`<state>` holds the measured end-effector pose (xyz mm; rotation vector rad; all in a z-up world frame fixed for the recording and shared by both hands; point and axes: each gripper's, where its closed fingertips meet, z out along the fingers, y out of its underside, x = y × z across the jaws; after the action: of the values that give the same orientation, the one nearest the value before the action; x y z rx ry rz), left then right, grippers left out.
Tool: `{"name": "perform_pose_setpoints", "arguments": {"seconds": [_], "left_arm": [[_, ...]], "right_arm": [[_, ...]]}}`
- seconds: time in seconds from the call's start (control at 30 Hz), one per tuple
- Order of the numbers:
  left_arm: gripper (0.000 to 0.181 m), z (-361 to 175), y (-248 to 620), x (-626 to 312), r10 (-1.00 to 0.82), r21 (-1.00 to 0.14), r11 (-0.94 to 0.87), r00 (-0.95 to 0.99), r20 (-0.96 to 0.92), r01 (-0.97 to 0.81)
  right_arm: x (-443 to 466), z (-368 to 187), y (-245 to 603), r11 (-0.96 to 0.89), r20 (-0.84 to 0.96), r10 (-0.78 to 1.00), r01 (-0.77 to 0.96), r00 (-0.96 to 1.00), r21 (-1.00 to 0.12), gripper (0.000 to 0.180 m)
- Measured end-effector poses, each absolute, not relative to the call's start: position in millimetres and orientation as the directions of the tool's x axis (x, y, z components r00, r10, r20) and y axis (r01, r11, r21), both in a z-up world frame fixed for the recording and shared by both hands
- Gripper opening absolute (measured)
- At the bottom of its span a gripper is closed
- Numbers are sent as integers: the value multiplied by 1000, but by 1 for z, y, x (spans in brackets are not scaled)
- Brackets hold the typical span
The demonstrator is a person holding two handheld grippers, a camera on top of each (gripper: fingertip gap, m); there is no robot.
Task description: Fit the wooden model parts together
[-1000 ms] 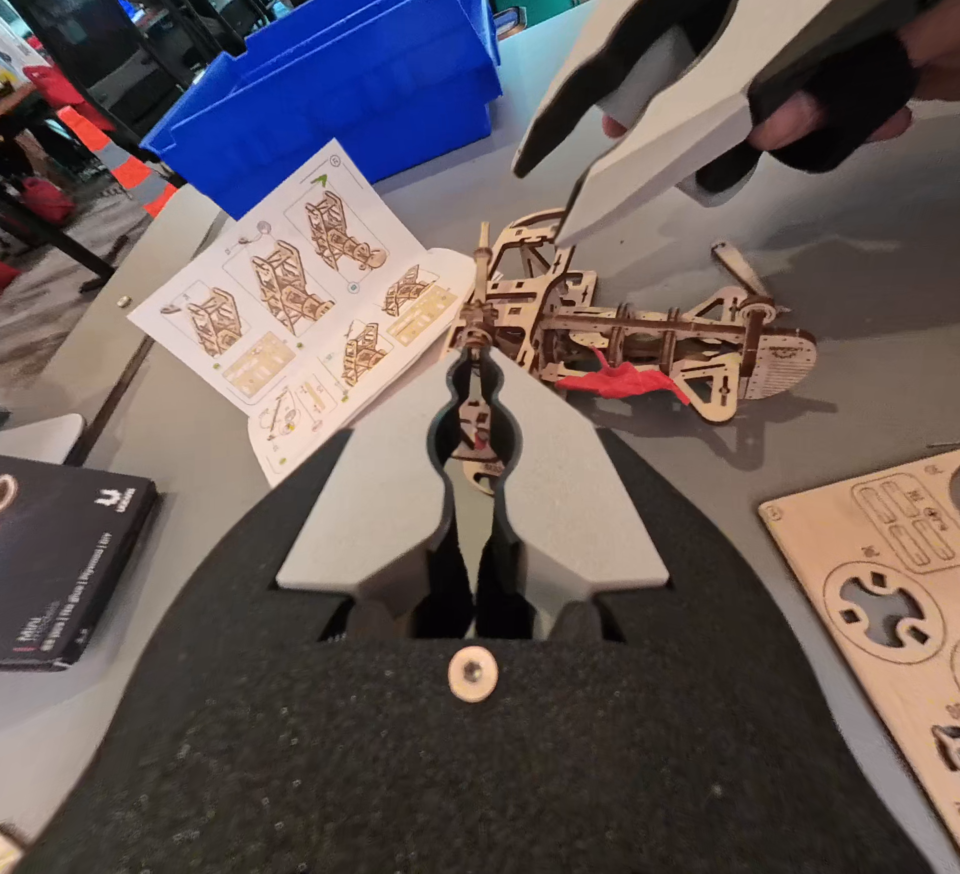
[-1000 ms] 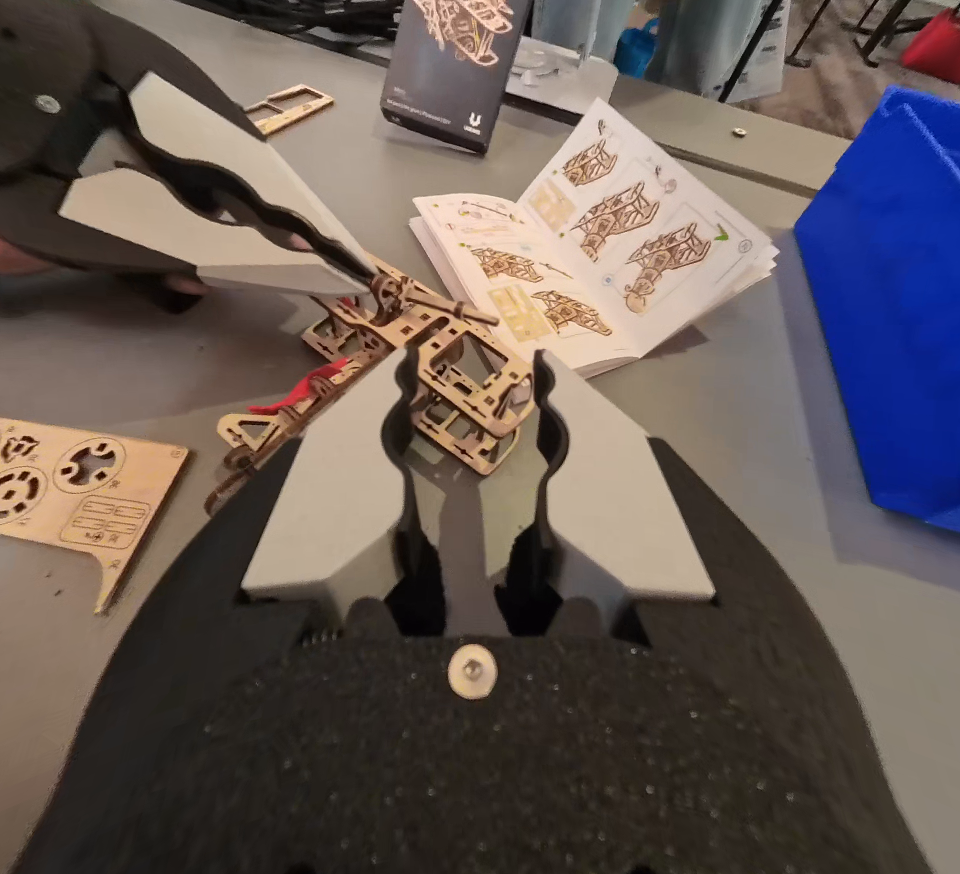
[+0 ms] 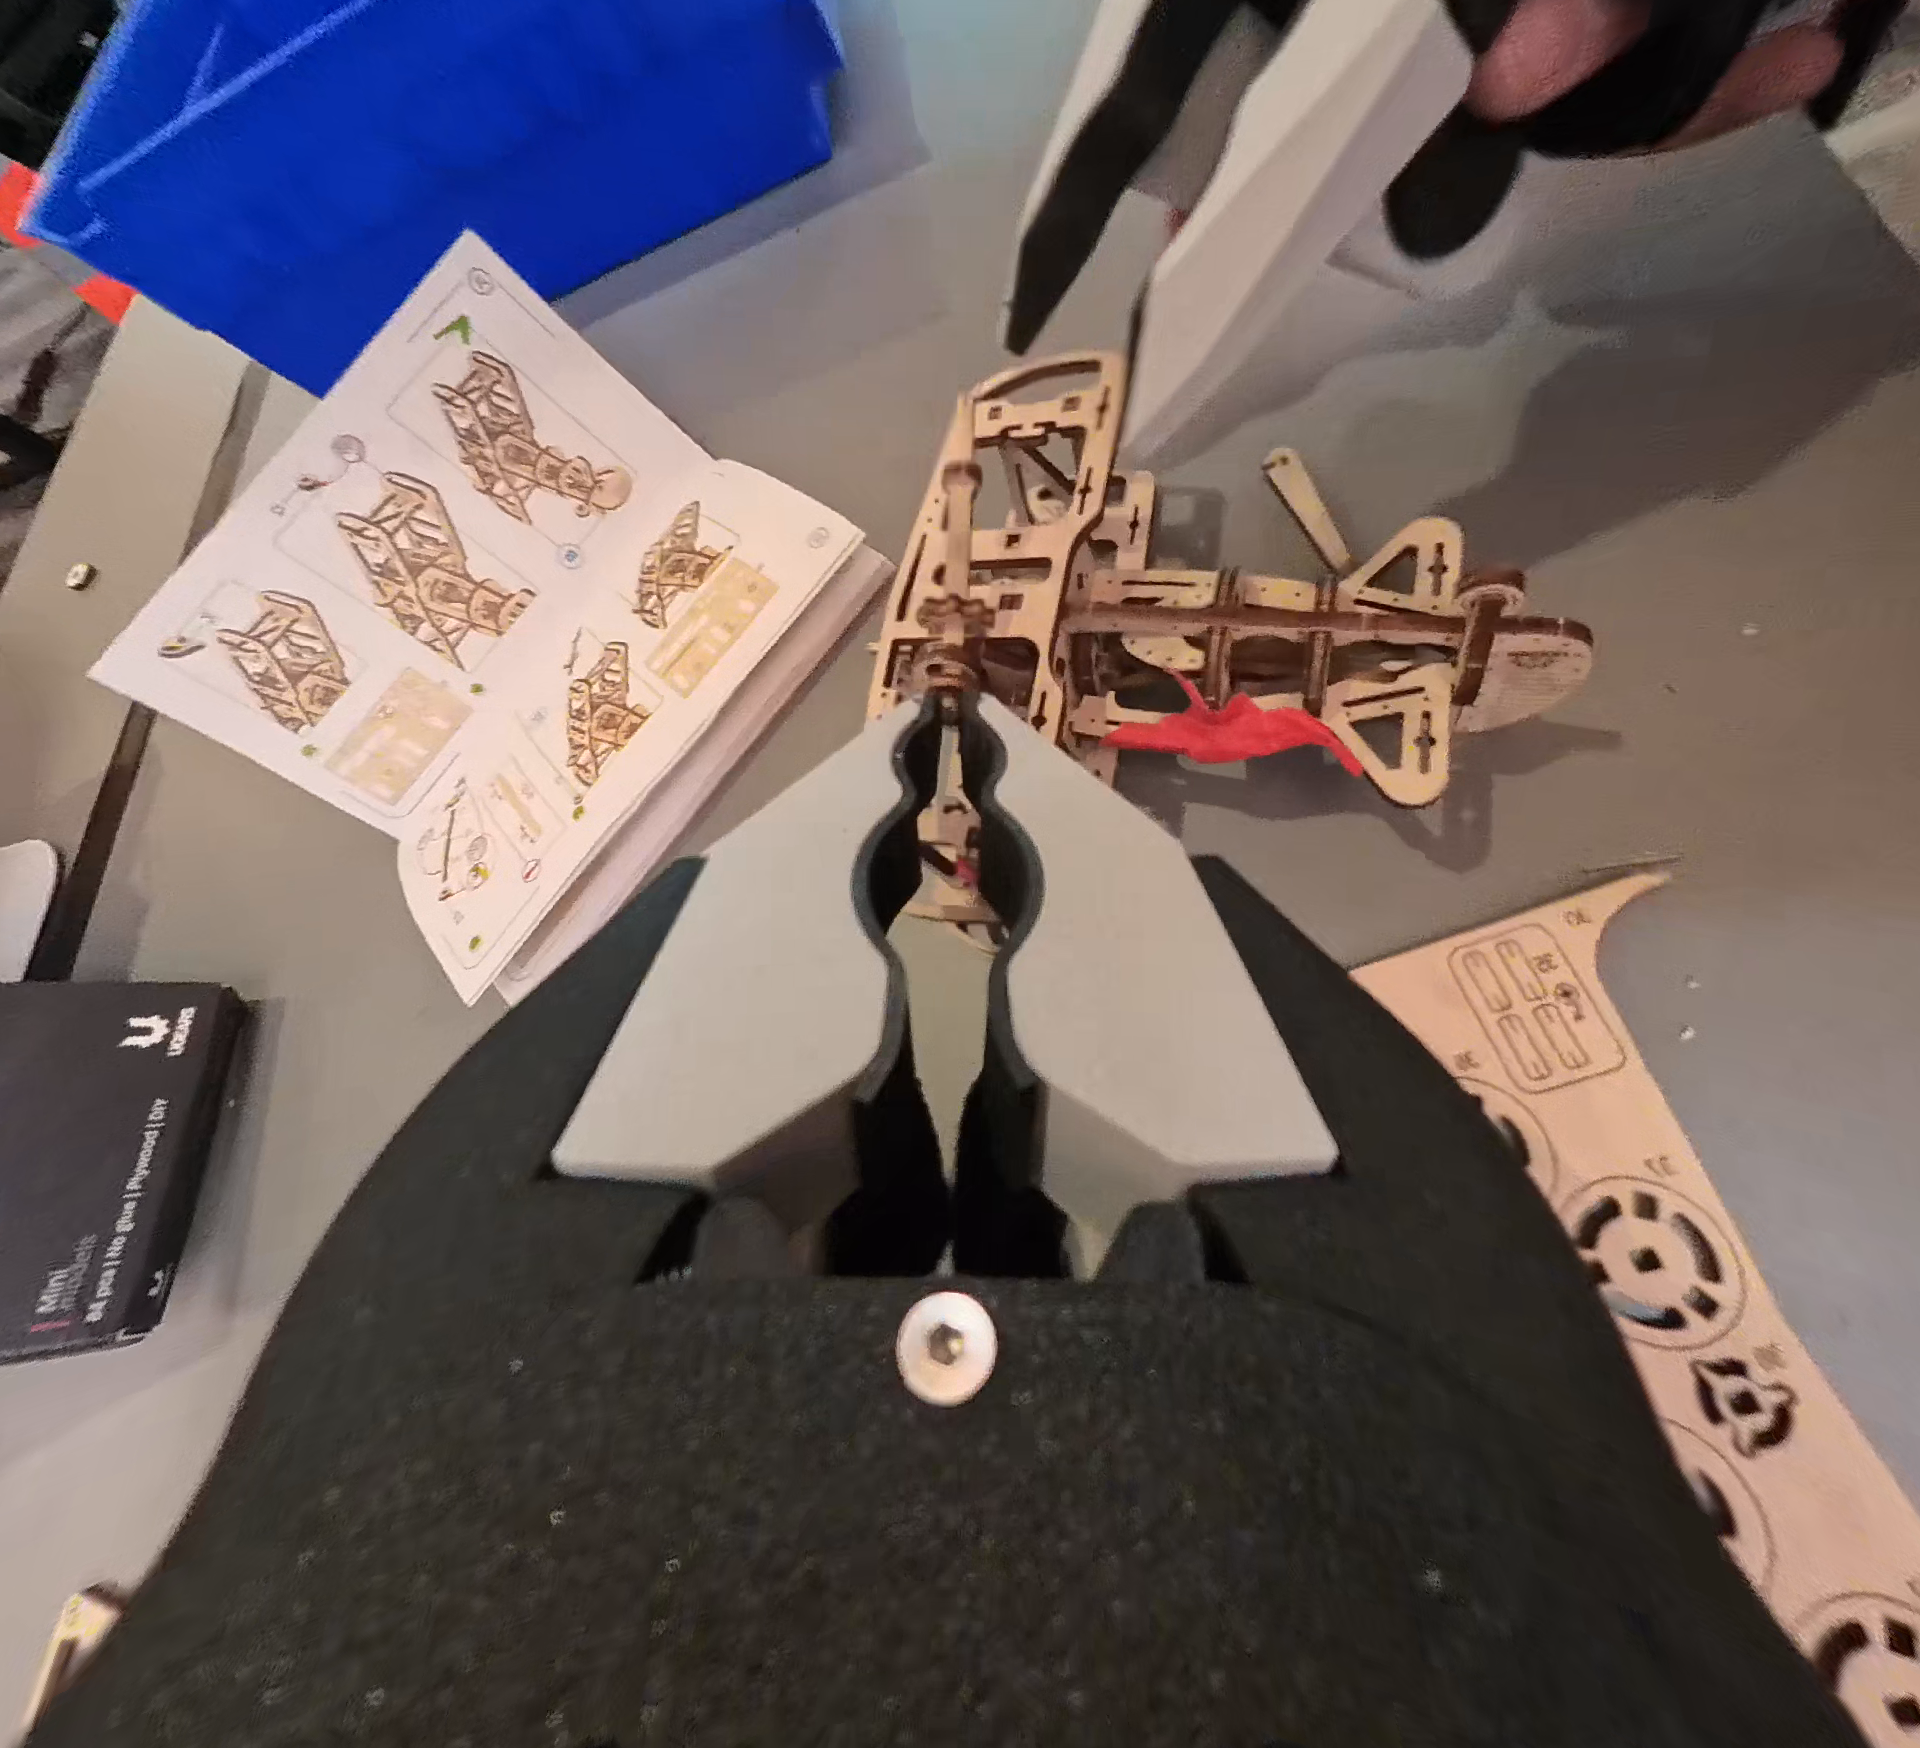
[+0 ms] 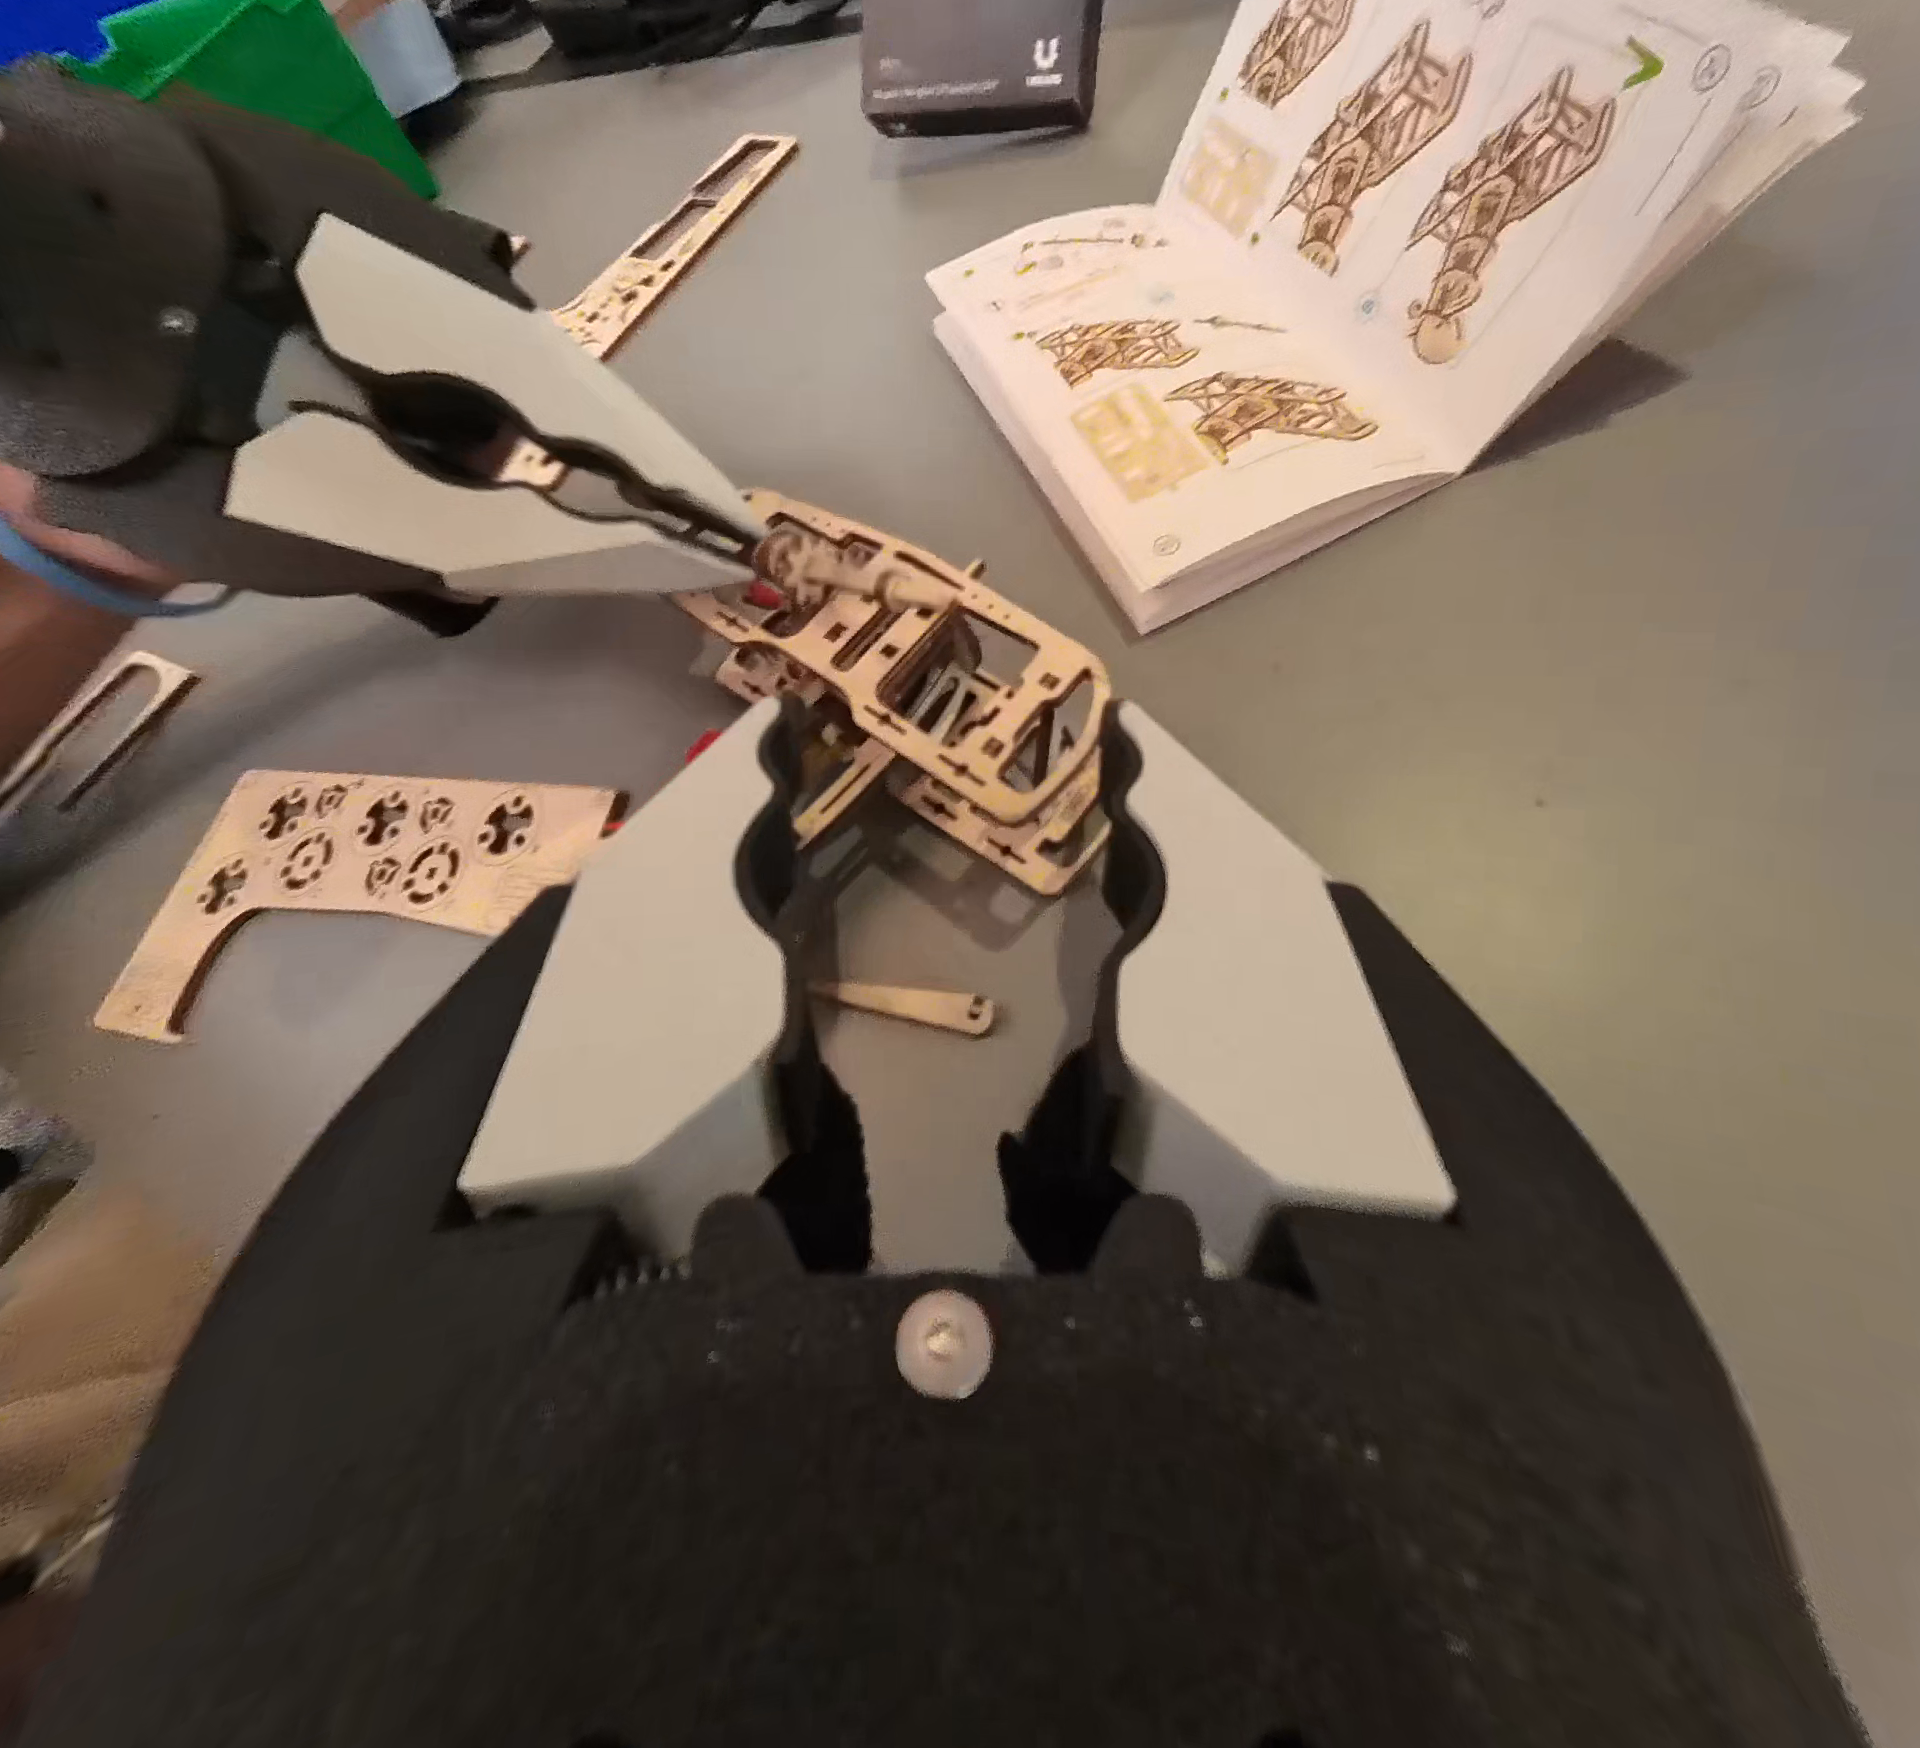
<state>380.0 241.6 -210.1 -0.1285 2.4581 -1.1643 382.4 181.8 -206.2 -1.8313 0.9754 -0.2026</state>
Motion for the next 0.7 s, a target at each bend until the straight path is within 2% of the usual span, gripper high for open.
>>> {"name": "perform_pose_setpoints", "arguments": {"seconds": [0.03, 0.17, 0.37, 0.47, 0.6, 0.7], "left_arm": [[1, -211, 241, 379, -245, -745, 661, -913, -327, 89], [1, -210, 238, 374, -214, -696, 712, -917, -337, 90], [1, -211, 239, 372, -269, -695, 719, -917, -293, 11], [1, -211, 233, 367, -266, -698, 716, -919, -291, 14], [1, -211, 227, 363, -260, -679, 734, -921, -290, 6], [1, -210, 232, 366, -325, -672, 738, -902, -285, -54]], "right_arm": [[385, -208, 183, -174, -275, -703, -533, 655, -828, 51], [396, -220, 192, -212, -273, -686, -544, 675, -812, 61], [387, -211, 166, -179, -275, -735, -569, 619, -803, 59], [376, -216, 175, -191, -295, -706, -575, 644, -796, 61], [394, -215, 187, -196, -290, -686, -553, 667, -810, 73], [404, -216, 199, -279, -276, -605, -523, 747, -806, 76]]}}
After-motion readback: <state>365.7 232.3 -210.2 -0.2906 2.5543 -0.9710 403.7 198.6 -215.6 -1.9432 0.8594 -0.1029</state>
